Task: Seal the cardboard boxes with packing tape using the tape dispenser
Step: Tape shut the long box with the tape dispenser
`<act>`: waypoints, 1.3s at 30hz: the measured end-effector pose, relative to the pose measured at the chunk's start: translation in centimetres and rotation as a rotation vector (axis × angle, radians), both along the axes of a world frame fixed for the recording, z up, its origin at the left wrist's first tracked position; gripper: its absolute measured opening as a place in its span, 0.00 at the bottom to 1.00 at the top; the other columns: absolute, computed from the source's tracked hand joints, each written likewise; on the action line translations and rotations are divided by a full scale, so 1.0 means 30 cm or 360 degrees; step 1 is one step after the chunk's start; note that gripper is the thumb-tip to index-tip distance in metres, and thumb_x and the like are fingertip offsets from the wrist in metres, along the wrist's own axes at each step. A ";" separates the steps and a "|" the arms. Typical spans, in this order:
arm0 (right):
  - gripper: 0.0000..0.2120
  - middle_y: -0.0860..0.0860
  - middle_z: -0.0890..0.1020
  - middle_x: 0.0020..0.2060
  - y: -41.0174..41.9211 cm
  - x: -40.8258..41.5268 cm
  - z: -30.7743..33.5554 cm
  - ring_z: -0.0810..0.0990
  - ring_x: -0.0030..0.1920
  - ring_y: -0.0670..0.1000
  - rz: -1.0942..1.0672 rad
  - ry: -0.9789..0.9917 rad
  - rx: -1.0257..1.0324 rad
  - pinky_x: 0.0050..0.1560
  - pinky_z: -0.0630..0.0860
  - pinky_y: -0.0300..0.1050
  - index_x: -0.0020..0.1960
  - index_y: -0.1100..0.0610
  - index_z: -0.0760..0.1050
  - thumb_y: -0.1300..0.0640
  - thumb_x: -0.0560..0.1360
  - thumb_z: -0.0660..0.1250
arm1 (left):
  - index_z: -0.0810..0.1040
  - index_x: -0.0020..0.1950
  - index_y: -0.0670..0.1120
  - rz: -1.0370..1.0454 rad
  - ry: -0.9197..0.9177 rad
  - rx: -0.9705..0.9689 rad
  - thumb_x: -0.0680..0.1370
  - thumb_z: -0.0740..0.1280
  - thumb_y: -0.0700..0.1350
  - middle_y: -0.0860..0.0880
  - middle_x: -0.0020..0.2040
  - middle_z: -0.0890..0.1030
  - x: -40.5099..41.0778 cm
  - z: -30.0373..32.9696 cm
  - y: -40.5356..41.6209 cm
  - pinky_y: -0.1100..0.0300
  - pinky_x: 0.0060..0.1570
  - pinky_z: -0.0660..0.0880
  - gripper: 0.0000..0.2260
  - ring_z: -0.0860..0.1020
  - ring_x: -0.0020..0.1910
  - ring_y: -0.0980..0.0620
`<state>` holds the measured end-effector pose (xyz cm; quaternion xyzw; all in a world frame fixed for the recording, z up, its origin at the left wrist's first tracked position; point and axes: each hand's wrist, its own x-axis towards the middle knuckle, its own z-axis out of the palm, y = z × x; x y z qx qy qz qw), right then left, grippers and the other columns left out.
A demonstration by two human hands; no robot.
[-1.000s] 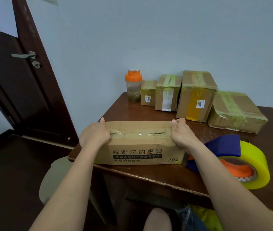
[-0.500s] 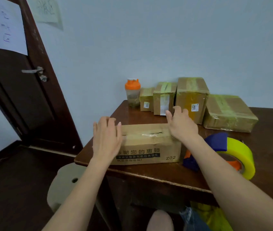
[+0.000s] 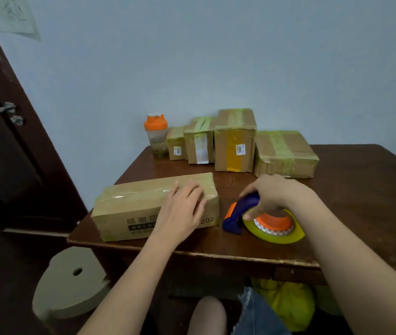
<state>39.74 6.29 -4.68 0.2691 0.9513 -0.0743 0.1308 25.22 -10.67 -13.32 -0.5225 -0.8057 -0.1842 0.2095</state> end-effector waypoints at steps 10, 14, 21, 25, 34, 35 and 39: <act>0.31 0.49 0.67 0.61 -0.018 -0.012 -0.002 0.74 0.61 0.57 -0.0060 -0.0057 0.0142 0.53 0.75 0.51 0.69 0.34 0.68 0.59 0.72 0.70 | 0.74 0.71 0.47 0.0077 0.0096 -0.0104 0.81 0.55 0.55 0.46 0.70 0.74 -0.020 -0.021 -0.009 0.48 0.74 0.60 0.22 0.69 0.72 0.48; 0.33 0.48 0.65 0.56 -0.006 0.016 0.009 0.73 0.52 0.54 -0.0032 -0.0009 0.0063 0.44 0.72 0.47 0.68 0.35 0.69 0.66 0.73 0.63 | 0.75 0.69 0.49 0.0100 0.0071 -0.0112 0.80 0.53 0.57 0.46 0.70 0.75 -0.017 -0.027 -0.006 0.45 0.73 0.63 0.23 0.69 0.72 0.47; 0.33 0.50 0.63 0.54 -0.004 0.029 0.005 0.74 0.46 0.55 -0.0024 0.0035 -0.0021 0.48 0.77 0.49 0.69 0.36 0.68 0.67 0.73 0.63 | 0.77 0.68 0.48 0.0099 0.0083 -0.0091 0.80 0.54 0.56 0.47 0.67 0.77 -0.015 -0.030 -0.004 0.53 0.70 0.63 0.22 0.73 0.69 0.50; 0.31 0.51 0.63 0.54 -0.017 0.033 0.024 0.75 0.48 0.56 -0.0008 0.0034 0.0017 0.52 0.78 0.49 0.70 0.37 0.68 0.66 0.75 0.62 | 0.77 0.67 0.48 0.0081 0.0106 -0.0082 0.80 0.54 0.55 0.47 0.66 0.78 -0.016 -0.029 -0.004 0.54 0.69 0.65 0.22 0.74 0.68 0.50; 0.27 0.47 0.70 0.50 0.030 0.120 0.171 0.72 0.38 0.46 -0.0090 0.0166 0.0132 0.36 0.70 0.39 0.66 0.40 0.74 0.65 0.73 0.63 | 0.77 0.68 0.48 -0.0001 0.0188 -0.0019 0.81 0.56 0.54 0.47 0.67 0.77 -0.015 -0.045 0.023 0.57 0.69 0.63 0.20 0.74 0.68 0.50; 0.27 0.47 0.70 0.50 0.046 0.140 0.196 0.72 0.39 0.47 -0.0122 0.0223 0.0182 0.36 0.70 0.39 0.65 0.39 0.74 0.64 0.73 0.64 | 0.77 0.68 0.48 -0.0021 0.0184 -0.0009 0.81 0.56 0.54 0.47 0.67 0.77 -0.007 -0.046 0.033 0.57 0.69 0.64 0.20 0.74 0.68 0.50; 0.29 0.48 0.69 0.48 0.083 0.194 0.233 0.75 0.48 0.55 -0.0191 0.0470 0.0315 0.47 0.76 0.50 0.63 0.35 0.73 0.63 0.71 0.63 | 0.76 0.69 0.49 -0.0171 0.0161 -0.0031 0.81 0.56 0.55 0.47 0.68 0.76 0.069 -0.031 0.093 0.57 0.69 0.65 0.21 0.73 0.69 0.50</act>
